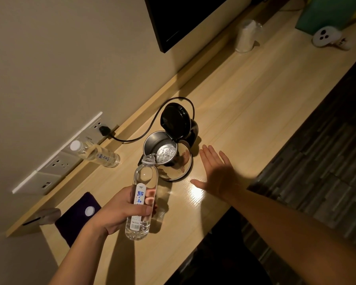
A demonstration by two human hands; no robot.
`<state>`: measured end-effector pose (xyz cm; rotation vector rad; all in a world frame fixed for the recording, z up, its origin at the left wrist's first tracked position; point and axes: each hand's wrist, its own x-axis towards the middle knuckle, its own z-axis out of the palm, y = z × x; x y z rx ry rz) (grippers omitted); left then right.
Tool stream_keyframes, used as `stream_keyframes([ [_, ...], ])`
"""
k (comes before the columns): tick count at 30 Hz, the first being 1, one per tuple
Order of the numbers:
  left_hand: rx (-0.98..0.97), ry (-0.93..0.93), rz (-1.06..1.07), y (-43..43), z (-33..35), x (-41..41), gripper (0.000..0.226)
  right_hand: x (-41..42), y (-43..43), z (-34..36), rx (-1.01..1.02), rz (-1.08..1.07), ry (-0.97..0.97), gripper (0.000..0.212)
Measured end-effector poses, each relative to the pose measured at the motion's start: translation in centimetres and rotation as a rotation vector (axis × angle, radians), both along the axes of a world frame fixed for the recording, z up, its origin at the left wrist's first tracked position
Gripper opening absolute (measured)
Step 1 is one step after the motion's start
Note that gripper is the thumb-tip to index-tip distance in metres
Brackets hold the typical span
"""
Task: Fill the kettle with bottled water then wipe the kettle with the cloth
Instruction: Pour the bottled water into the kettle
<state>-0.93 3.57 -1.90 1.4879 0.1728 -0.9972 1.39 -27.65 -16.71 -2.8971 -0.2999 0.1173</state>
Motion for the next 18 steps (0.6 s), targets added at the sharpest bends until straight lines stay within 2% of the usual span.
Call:
stream_keyframes([
  [5, 0.001, 0.011, 0.007, 0.0, 0.2, 0.1, 0.069, 0.0, 0.0, 0.2, -0.001, 0.004, 0.026, 0.109],
  [18, -0.021, 0.026, -0.015, 0.3, 0.5, 0.3, 0.057, -0.1, 0.0, 1.3, -0.035, 0.014, 0.053, 0.108],
])
